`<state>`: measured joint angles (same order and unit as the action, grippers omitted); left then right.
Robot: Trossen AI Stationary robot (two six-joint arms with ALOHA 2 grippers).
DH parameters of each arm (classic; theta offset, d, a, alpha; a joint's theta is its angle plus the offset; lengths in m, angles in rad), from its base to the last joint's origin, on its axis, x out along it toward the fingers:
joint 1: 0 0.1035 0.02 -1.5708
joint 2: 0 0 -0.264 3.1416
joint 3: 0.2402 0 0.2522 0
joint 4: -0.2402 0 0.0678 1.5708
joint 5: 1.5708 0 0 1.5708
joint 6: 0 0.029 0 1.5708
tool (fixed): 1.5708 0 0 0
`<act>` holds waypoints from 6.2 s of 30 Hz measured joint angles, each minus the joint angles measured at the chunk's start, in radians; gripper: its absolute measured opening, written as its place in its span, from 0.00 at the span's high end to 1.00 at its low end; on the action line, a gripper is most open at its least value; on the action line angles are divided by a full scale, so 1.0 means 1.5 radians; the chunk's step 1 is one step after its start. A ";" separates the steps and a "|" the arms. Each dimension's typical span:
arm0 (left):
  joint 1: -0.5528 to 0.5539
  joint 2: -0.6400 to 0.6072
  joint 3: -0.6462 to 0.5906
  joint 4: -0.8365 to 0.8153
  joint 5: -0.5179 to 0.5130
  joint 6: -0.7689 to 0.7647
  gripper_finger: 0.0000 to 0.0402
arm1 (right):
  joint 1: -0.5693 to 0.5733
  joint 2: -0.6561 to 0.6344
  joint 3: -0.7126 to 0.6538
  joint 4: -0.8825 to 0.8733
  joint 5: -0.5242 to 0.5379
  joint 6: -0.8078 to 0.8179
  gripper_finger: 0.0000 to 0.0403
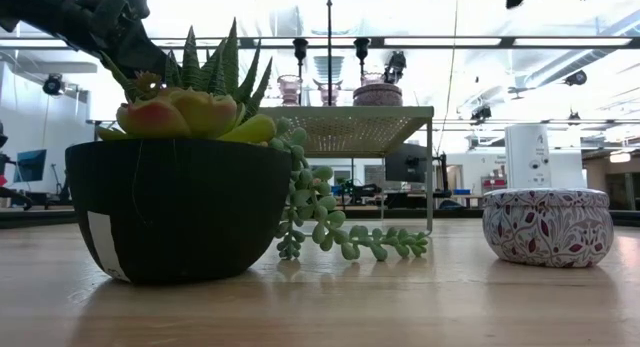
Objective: Pick & Place candle stick holders
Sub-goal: Put the red scented candle on the shelf
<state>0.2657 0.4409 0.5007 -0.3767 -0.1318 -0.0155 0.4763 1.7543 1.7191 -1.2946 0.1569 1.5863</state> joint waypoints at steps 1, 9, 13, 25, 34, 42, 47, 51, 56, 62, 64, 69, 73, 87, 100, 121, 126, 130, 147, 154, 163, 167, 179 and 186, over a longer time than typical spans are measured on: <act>0.000 0.000 0.000 0.000 0.000 0.000 0.46 | 0.004 0.007 0.000 0.000 -0.005 0.008 0.46; 0.000 0.000 0.000 -0.001 0.000 0.000 0.46 | 0.012 0.074 -0.004 -0.003 -0.032 0.008 0.28; 0.000 0.000 0.000 -0.001 0.000 0.000 0.46 | 0.011 0.115 -0.006 -0.006 -0.041 -0.001 0.17; 0.000 0.000 0.000 -0.001 0.000 0.000 0.46 | 0.027 0.208 -0.006 0.026 -0.048 0.023 0.05; 0.001 0.000 0.000 -0.001 0.000 0.000 0.46 | 0.054 0.225 -0.015 0.036 0.015 0.054 0.05; 0.000 0.000 0.000 -0.001 0.000 0.000 0.46 | 0.053 0.225 -0.033 0.049 0.019 0.032 0.05; 0.000 0.000 0.000 -0.001 0.000 0.000 0.46 | 0.053 0.226 -0.052 0.088 0.019 0.008 0.05; 0.000 0.000 0.000 -0.001 0.000 0.000 0.46 | 0.053 0.226 -0.065 0.109 0.018 -0.005 0.05; 0.000 0.000 0.000 -0.001 0.000 0.000 0.46 | 0.053 0.226 -0.086 0.123 0.018 -0.001 0.05; 0.000 0.000 0.000 -0.001 0.000 0.000 0.46 | 0.052 0.226 -0.102 0.134 -0.009 -0.002 0.05; 0.000 0.000 0.000 -0.001 0.000 0.000 0.46 | 0.051 0.226 -0.112 0.150 -0.026 -0.006 0.05; 0.000 0.000 0.000 -0.001 0.000 0.000 0.46 | 0.051 0.226 -0.137 0.187 -0.031 0.006 0.05; 0.000 0.000 0.000 -0.001 0.000 0.000 0.46 | 0.050 0.226 -0.147 0.200 -0.030 0.013 0.05; 0.000 0.000 0.000 -0.001 0.000 0.000 0.46 | 0.030 0.226 -0.154 0.210 -0.021 -0.006 0.05; 0.001 0.000 0.000 -0.001 0.000 0.000 0.46 | 0.027 0.226 -0.158 0.210 -0.051 0.005 0.09; 0.000 0.000 0.000 -0.001 0.000 0.000 0.46 | 0.024 0.208 -0.131 0.190 -0.046 0.005 0.29; 0.000 0.000 0.000 -0.001 0.000 0.000 0.46 | 0.015 0.172 -0.104 0.170 -0.037 0.000 0.29; 0.000 0.000 0.000 -0.001 0.000 0.000 0.46 | -0.006 0.141 -0.083 0.168 -0.034 -0.039 0.29; 0.000 0.000 0.000 -0.001 0.000 0.000 0.46 | -0.165 0.119 0.086 0.074 -0.014 -0.348 0.29; 0.000 0.000 0.000 -0.001 0.000 0.000 0.46 | -0.204 0.120 0.134 0.029 0.005 -0.355 0.29; 0.001 0.000 0.000 -0.001 0.000 0.000 0.46 | -0.231 0.121 0.119 0.060 0.030 -0.291 0.29; 0.000 0.000 0.000 -0.001 0.000 0.000 0.46 | -0.230 0.122 0.101 0.083 0.040 -0.264 0.29; 0.000 0.000 0.000 -0.001 0.000 0.000 0.46 | -0.229 0.129 0.073 0.142 0.091 -0.216 0.29; 0.000 0.000 0.000 -0.001 0.000 0.000 0.46 | -0.229 0.149 0.072 0.162 0.091 -0.205 0.29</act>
<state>0.2657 0.4412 0.5007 -0.3779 -0.1314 -0.0158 0.1329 1.9780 1.8278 -1.0509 0.2939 1.2789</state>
